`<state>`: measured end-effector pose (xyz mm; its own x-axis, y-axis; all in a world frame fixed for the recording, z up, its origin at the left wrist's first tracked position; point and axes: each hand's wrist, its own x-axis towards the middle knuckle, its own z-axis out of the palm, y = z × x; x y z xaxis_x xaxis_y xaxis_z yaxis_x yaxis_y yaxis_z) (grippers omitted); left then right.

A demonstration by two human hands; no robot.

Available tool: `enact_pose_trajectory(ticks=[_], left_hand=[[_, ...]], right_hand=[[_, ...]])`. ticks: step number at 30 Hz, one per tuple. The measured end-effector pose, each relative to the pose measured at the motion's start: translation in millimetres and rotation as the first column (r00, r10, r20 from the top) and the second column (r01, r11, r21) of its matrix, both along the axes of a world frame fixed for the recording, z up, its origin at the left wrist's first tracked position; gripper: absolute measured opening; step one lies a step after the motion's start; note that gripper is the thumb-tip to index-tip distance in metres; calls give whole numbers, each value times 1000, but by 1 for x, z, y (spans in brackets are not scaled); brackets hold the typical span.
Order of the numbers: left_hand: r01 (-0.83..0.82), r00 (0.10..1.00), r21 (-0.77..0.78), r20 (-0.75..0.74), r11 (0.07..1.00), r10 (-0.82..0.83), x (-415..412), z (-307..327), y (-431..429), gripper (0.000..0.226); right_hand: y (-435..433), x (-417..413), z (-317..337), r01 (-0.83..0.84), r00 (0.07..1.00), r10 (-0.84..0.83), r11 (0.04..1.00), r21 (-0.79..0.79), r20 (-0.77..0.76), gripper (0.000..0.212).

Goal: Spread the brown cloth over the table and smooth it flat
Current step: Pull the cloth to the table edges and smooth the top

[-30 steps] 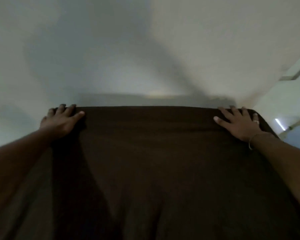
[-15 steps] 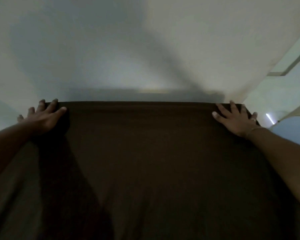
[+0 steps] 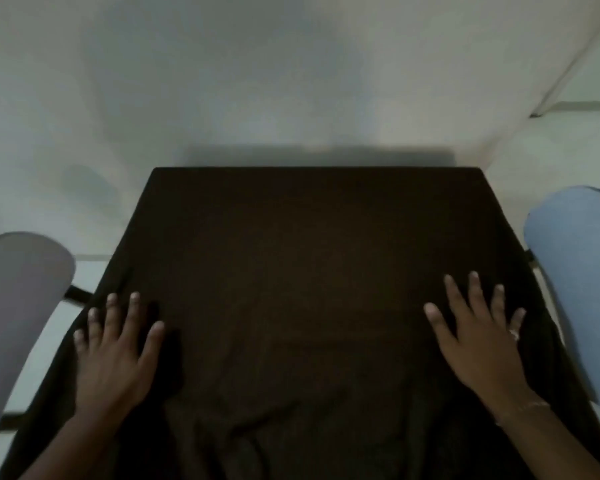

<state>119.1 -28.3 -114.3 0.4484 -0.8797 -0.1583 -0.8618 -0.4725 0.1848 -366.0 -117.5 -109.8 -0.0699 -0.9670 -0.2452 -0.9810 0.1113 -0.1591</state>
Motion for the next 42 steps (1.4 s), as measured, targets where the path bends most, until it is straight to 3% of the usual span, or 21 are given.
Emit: enact_pose_trajectory(ticks=[2,5,9,12,15,18,20,21,24,26,27,29,31,33,35,37,39,42], left_hand=[[72,997,-16,-11,997,-72,-22,1,31,75],[194,981,63,-45,979,-191,-56,-13,102,67],[173,982,154,51,973,-183,-36,-9,163,72],[118,993,70,12,991,-119,-14,5,184,75],[254,966,40,-51,966,-252,-33,4,212,76],[426,903,167,-22,889,-429,-33,-5,256,80],[466,878,202,17,862,-479,-7,-3,269,79],[463,878,204,26,862,-478,9,-1,272,78],[376,920,153,52,914,-388,37,12,271,75],[369,929,82,3,926,-370,23,19,271,75],[418,908,64,-22,906,-418,10,20,276,75],[542,840,90,-44,836,-540,-11,16,293,78],[585,808,185,-49,790,-587,-11,10,315,80],[547,829,260,-38,796,-557,6,8,333,82],[454,884,271,-17,849,-468,20,13,340,88],[349,936,213,-29,913,-351,25,26,338,89],[235,972,82,-35,969,-233,20,37,333,80],[-164,964,22,-207,986,165,19,42,329,70]], right_hand=[[37,32,7,-140,990,140,990,-37,5,72],[112,66,-5,-307,951,309,950,58,-18,76],[152,43,-4,-261,957,275,955,142,-91,74],[176,50,20,-151,988,151,988,11,27,75],[220,98,30,-354,927,366,925,-141,78,77],[269,134,22,-518,852,523,849,100,-21,87],[284,132,19,-458,867,491,849,264,-77,87],[289,129,22,-424,882,461,867,264,-98,86],[311,140,38,-403,914,401,915,-14,-64,76],[333,169,44,-484,859,507,849,-211,73,57],[345,188,45,-545,807,579,805,-234,115,47],[362,220,43,-653,733,664,748,-117,151,42],[369,232,37,-667,742,649,740,84,169,54],[368,228,39,-644,761,605,746,167,233,53],[365,221,45,-613,763,541,779,133,353,42],[367,220,51,-571,771,527,821,21,358,37],[370,226,50,-541,804,515,841,5,298,47],[378,243,43,-533,836,494,834,141,237,57]])
